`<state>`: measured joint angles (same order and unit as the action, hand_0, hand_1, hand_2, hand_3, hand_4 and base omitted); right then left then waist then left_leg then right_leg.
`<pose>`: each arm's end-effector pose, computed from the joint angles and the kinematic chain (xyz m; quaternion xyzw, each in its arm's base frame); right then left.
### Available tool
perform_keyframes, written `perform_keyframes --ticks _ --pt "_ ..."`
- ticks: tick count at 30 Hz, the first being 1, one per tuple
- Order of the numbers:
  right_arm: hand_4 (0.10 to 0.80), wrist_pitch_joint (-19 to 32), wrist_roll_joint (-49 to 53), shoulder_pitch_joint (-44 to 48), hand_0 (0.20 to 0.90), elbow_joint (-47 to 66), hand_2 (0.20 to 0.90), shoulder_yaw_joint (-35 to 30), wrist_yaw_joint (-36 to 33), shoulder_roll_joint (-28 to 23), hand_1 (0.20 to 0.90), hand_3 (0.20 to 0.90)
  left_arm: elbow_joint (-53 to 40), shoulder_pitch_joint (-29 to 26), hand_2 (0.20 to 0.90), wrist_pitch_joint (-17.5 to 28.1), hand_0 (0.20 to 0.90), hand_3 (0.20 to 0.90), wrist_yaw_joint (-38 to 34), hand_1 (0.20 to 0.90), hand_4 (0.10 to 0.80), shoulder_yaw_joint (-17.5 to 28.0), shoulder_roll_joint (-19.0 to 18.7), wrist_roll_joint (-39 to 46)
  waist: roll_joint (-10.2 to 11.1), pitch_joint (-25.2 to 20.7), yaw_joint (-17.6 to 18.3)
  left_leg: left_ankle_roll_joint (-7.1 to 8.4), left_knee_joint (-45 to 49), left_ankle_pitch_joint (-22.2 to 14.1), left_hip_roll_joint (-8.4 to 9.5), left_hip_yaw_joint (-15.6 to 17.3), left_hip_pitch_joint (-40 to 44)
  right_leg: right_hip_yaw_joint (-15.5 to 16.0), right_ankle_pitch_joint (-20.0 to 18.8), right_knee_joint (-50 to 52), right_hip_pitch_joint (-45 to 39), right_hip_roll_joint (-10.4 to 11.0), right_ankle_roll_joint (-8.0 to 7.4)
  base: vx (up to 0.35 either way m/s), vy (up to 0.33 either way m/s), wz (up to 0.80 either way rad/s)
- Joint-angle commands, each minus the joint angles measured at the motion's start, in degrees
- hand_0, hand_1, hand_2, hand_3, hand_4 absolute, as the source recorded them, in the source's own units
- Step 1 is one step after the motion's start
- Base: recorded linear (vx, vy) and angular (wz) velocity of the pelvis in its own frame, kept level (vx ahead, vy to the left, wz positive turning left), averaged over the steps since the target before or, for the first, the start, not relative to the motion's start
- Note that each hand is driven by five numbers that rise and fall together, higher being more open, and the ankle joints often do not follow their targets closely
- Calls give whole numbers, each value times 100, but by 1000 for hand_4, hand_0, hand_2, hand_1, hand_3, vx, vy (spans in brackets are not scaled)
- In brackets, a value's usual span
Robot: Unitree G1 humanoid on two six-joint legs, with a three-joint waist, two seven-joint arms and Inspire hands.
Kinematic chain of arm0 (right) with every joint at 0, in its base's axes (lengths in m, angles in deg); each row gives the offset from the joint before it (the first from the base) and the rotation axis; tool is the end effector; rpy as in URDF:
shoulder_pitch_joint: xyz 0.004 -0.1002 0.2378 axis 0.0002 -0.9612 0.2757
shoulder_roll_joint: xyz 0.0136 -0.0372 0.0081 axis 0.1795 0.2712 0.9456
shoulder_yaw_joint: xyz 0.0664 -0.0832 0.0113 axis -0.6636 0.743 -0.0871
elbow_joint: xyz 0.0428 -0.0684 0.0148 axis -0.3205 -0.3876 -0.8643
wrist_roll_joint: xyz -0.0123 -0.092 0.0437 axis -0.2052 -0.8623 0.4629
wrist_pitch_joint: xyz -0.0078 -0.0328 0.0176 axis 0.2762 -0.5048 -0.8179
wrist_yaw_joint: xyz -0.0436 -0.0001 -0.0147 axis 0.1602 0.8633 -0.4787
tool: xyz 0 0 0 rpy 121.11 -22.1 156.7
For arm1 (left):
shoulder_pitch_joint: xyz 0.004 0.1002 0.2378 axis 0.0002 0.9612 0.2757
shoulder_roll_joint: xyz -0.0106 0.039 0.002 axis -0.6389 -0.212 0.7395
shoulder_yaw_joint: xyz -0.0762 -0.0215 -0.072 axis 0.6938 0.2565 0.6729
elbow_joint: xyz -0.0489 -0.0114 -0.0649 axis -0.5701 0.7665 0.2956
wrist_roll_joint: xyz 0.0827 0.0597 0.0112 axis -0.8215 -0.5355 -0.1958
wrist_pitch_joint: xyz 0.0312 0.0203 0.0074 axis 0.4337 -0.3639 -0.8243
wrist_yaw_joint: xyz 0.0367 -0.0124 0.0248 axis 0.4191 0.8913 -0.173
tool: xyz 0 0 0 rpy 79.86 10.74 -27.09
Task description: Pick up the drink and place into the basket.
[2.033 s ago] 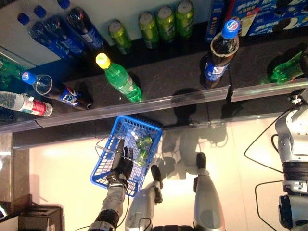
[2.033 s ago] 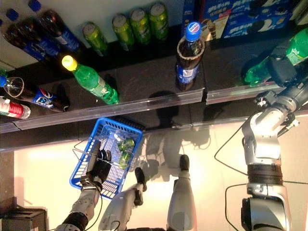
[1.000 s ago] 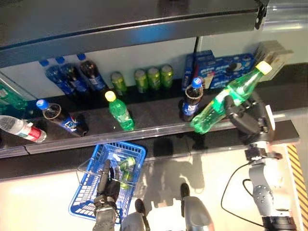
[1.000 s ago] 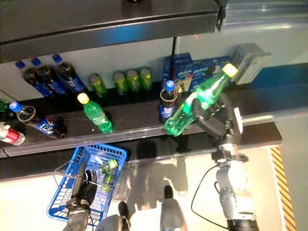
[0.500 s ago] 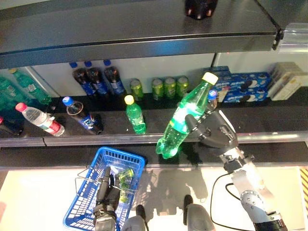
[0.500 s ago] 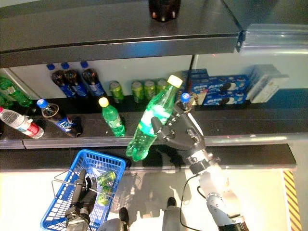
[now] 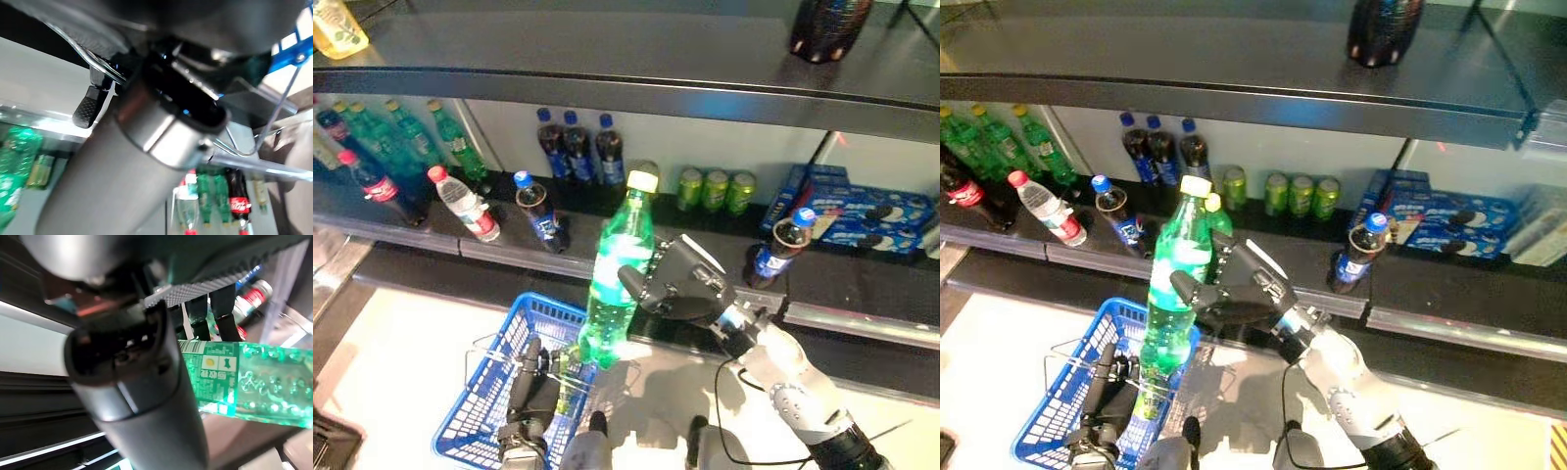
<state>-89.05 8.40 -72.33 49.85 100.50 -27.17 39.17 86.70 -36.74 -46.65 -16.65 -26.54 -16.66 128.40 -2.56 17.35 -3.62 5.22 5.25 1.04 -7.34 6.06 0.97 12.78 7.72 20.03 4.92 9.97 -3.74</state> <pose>0.2068 -0.1325 0.0999 0.1615 -0.0818 0.4243 0.8873 0.1016 0.1920 -0.0807 -0.6299 0.0632 0.1247 0.7640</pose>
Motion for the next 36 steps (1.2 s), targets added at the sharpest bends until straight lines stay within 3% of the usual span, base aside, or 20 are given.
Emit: perform_keyframes --ticks 1,10,19,31,36 --pt "100 672 59 1006 300 906 300 78 -109 670 300 200 -1522 -389 300 -16 300 200 1447 300 100 -199 -248 -296 -16 -512 -157 9 577 74 56 -22 -158 196 -149 -842 -715 -232 318 -24 73 31" --pt "100 947 -751 1687 300 279 300 477 -892 631 300 200 -2504 -201 300 -268 300 200 1609 300 100 -819 -743 -840 -160 -232 -719 -34 558 91 311 -522 -478 706 -233 -700 -592 4 281 -16 44 36" --pt "100 1164 -1220 1982 300 -724 300 668 -1511 447 300 200 -2926 -37 300 -730 300 200 1878 300 100 -959 -1215 -956 -242 -115 -1115 -65 626 54 473 -875 -581 1058 -270 -669 -723 143 238 56 14 32" --pt "100 1280 -1407 1864 300 -1302 300 573 -1796 335 300 200 -2770 45 300 -985 300 200 2168 300 100 -666 -1301 -1113 -218 -113 -1239 -83 598 52 510 -985 -566 1191 -297 -685 -810 178 180 45 -5 16" --pt "100 1424 -1212 1780 300 -1833 300 695 -1824 488 300 200 -3209 -98 300 -1236 300 200 2574 300 100 -905 -1466 -1254 -266 1 -1299 -119 661 10 548 -1026 -628 1202 -297 -649 -783 198 167 7 -2 2"
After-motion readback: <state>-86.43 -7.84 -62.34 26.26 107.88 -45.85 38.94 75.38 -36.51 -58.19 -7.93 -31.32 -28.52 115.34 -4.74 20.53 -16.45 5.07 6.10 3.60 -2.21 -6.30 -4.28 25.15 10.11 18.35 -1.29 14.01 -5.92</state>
